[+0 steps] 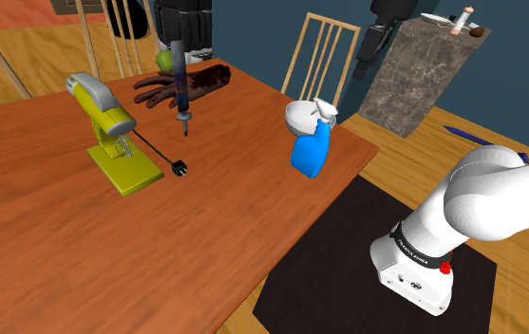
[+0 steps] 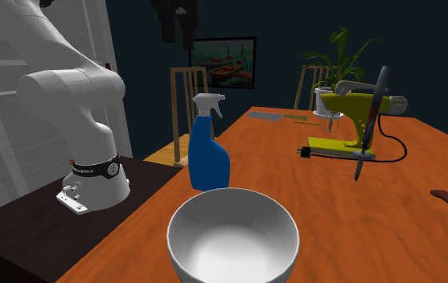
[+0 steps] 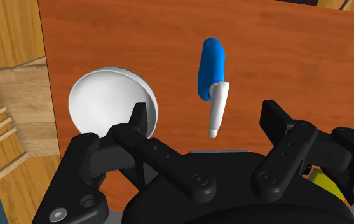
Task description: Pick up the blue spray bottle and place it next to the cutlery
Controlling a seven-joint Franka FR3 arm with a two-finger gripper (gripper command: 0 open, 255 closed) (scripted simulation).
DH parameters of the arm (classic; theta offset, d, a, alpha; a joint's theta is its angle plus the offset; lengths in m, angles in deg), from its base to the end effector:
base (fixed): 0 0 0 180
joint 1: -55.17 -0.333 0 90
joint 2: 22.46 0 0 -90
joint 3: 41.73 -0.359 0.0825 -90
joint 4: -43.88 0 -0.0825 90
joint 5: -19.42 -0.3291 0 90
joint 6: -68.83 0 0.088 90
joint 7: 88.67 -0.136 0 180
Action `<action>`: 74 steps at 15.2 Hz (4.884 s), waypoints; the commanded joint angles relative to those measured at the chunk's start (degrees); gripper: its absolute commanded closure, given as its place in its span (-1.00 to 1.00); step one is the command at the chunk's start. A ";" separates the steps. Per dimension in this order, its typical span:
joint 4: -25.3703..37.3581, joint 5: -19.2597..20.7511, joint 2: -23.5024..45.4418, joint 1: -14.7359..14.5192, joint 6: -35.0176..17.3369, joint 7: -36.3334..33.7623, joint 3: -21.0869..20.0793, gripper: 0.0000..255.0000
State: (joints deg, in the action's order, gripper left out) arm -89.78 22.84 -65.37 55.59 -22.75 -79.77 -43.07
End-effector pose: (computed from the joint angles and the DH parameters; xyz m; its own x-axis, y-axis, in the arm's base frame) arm 0.2362 -0.0015 0.5959 0.9862 0.1658 0.0024 0.1651 -0.9833 0.0768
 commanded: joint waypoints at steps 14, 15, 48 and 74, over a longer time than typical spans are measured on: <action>-13.09 -4.92 4.77 -0.86 -17.00 -4.35 -0.96 -1.00; -13.78 -4.93 4.90 -0.87 -17.81 -4.35 -0.97 -1.00; -2.94 -4.73 4.47 -0.77 -6.54 -4.39 -0.75 1.00; 21.65 -4.45 10.11 -0.61 12.41 -4.54 -0.53 1.00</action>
State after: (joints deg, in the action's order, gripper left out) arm -69.20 18.38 -55.58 54.97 -11.10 -84.31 -43.61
